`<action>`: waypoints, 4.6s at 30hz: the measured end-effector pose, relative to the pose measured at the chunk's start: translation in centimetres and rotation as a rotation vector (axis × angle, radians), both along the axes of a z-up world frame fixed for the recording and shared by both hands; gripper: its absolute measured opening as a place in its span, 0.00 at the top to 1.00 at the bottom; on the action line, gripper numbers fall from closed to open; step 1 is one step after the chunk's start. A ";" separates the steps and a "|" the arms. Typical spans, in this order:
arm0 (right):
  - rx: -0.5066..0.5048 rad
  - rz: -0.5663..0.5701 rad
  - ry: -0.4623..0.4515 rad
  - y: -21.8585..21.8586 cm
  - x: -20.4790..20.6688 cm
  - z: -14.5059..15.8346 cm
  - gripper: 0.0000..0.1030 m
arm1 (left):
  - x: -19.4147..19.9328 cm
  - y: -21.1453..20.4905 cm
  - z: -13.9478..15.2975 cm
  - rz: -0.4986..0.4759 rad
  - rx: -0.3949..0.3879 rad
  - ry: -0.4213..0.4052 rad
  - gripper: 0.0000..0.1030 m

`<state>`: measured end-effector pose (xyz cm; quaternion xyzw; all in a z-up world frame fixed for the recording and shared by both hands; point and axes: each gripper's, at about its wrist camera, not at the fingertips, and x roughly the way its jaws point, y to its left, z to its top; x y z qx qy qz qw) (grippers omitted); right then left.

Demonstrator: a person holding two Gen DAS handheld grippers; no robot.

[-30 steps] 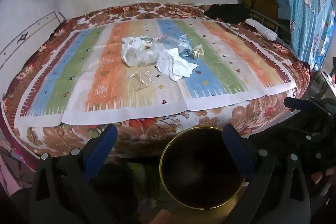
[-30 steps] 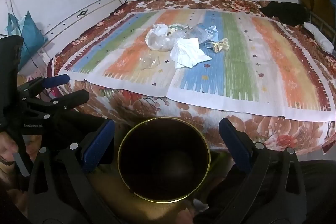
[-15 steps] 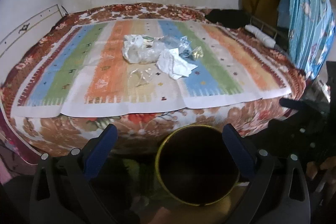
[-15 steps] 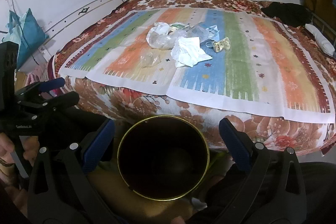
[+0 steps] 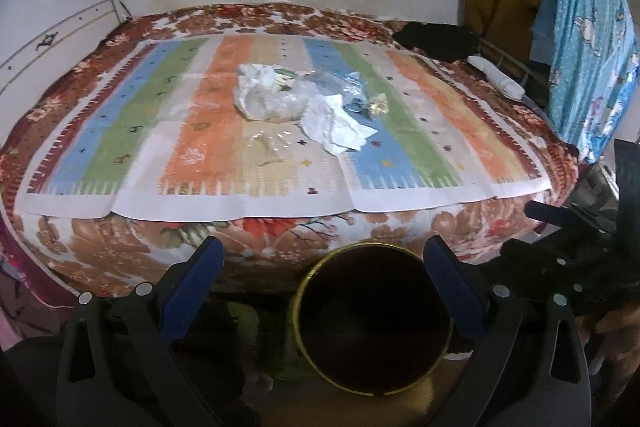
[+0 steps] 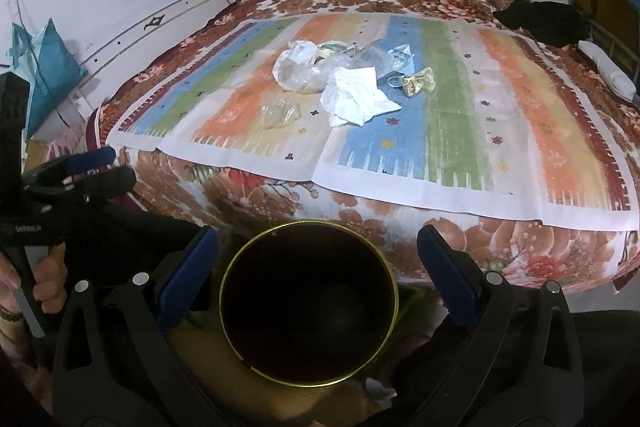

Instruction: Collect trash

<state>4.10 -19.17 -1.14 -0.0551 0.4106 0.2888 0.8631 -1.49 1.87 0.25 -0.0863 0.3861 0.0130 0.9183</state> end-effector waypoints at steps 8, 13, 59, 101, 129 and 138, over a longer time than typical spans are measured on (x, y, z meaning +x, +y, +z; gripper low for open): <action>0.010 -0.004 0.001 -0.1 0.2 -0.2 0.09 | 0.1 0.3 0.1 0.009 -0.029 -0.005 0.05; 0.017 0.001 0.004 0.2 0.3 -0.1 0.09 | 0.2 0.1 -0.1 0.001 -0.041 0.000 0.05; -0.050 -0.030 0.079 4.3 10.3 0.1 0.16 | 10.5 3.1 1.2 0.046 -0.003 0.137 0.06; -0.255 -0.013 0.267 14.4 28.4 -10.3 0.65 | 26.2 7.8 -8.8 0.088 -0.109 0.464 0.60; -0.087 -0.049 0.200 9.2 25.4 -2.5 0.97 | 23.1 9.0 -4.1 0.119 -0.222 0.342 0.97; -0.108 -0.034 0.161 7.2 21.0 -0.3 0.97 | 20.3 6.8 -0.4 0.066 -0.209 0.245 0.97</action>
